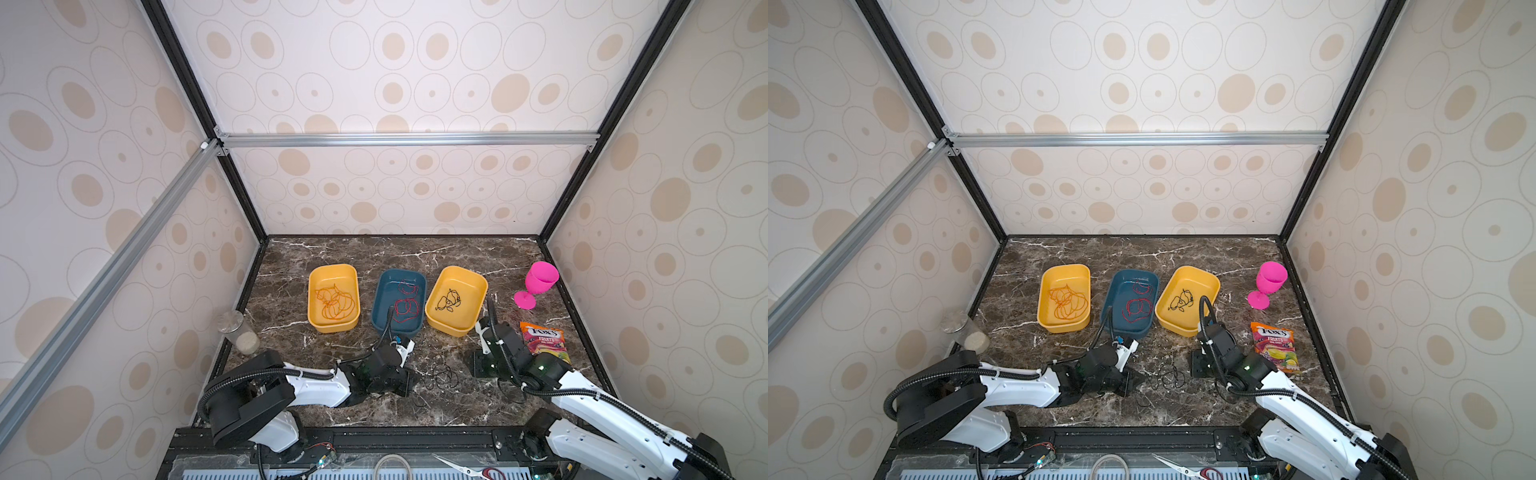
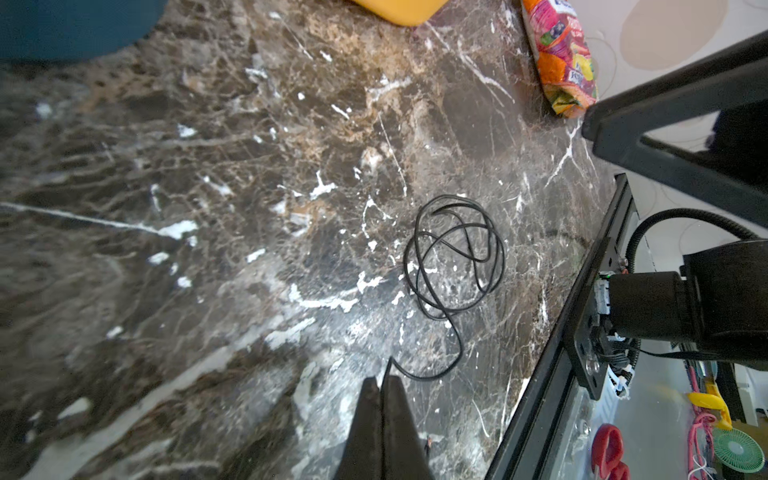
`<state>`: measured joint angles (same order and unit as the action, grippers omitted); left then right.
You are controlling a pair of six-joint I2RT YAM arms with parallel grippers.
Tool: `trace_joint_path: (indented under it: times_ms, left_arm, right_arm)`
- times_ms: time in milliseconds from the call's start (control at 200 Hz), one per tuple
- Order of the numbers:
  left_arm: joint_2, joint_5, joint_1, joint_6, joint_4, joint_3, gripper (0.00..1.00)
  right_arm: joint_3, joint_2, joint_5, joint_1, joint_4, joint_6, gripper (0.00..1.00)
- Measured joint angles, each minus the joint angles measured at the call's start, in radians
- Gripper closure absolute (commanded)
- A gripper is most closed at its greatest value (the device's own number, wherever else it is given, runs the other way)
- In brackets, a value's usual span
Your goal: Untangle the cables
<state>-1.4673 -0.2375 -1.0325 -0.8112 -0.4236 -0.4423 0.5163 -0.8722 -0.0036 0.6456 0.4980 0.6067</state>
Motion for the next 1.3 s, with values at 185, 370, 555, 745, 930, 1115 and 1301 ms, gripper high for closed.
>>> trace_joint_path:
  times_ms: [185, 370, 555, 745, 930, 1115, 1301]
  left_arm:
    - [0.0, 0.0, 0.0, 0.0, -0.001, 0.0, 1.0]
    - [0.0, 0.002, 0.001, 0.0, -0.002, 0.002, 1.0]
    - [0.016, 0.002, 0.003, -0.003, -0.003, 0.007, 1.0]
    - [0.122, 0.002, 0.007, -0.005, -0.012, 0.009, 1.0]
    - [0.191, 0.002, 0.01, -0.005, -0.01, 0.005, 1.0]
    - [0.249, 0.005, 0.012, -0.007, -0.007, 0.004, 1.0]
    - [0.289, 0.017, 0.018, -0.011, -0.005, 0.004, 1.0]
  right_arm:
    - [-0.023, -0.101, -0.073, 0.0, -0.043, 0.014, 0.66]
    - [-0.061, -0.184, -0.137, 0.0, -0.099, 0.04, 0.66]
    - [-0.099, -0.211, -0.183, 0.001, -0.146, 0.063, 0.65]
    - [-0.117, -0.198, -0.208, 0.001, -0.18, 0.071, 0.63]
    - [-0.117, -0.243, -0.217, 0.002, -0.243, 0.078, 0.64]
    - [-0.094, -0.313, -0.204, 0.018, -0.294, 0.077, 0.73]
    - [-0.077, -0.347, -0.151, 0.034, -0.296, 0.08, 0.92]
